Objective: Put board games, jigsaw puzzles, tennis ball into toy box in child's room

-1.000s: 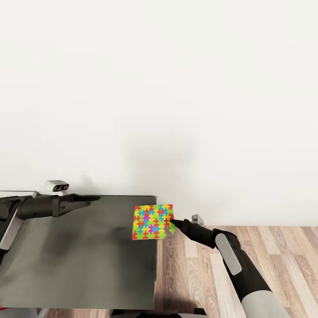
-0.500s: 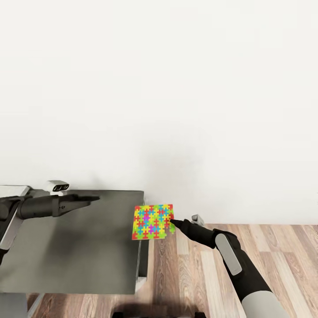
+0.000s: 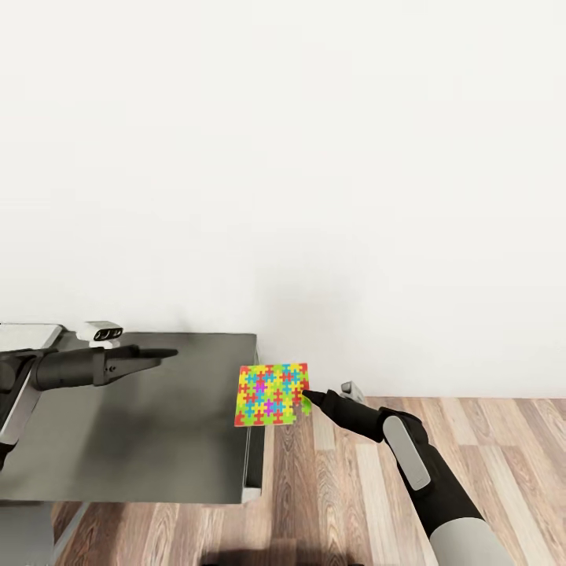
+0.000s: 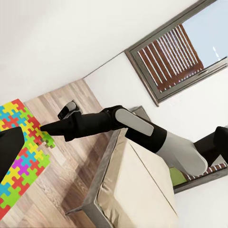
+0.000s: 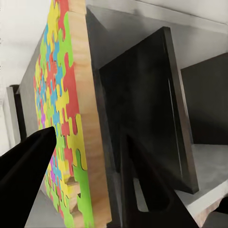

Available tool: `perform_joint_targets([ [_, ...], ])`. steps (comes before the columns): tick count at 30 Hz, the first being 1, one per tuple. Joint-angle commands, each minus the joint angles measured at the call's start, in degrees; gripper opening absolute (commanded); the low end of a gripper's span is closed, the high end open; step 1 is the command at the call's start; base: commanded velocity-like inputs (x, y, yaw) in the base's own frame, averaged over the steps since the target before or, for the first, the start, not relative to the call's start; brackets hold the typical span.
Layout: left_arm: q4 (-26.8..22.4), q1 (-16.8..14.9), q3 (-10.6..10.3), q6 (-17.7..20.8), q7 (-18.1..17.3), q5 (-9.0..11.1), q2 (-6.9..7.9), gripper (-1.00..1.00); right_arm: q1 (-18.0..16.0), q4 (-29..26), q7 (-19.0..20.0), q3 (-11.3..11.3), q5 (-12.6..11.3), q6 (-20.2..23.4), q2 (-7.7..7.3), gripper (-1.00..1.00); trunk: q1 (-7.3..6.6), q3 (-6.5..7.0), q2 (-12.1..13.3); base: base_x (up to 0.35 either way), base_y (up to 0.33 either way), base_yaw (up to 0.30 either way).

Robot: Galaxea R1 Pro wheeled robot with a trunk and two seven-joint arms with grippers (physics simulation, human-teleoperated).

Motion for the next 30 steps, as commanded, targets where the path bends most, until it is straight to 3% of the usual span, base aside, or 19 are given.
perform_joint_targets([
  [1,0.0,0.0,0.0,0.6,-0.2,0.0,0.02,1.0,0.0,0.0,0.1,-0.1,0.1,0.3,0.0,-1.0,0.02,0.01,-0.1,-0.108,0.0,0.0],
  [30,0.0,0.0,0.0,0.6,-0.2,-0.1,-0.06,1.0,0.1,-0.1,0.1,-0.2,0.2,0.2,0.05,-1.0,0.02,0.27,-0.1,-0.011,0.0,0.0],
])
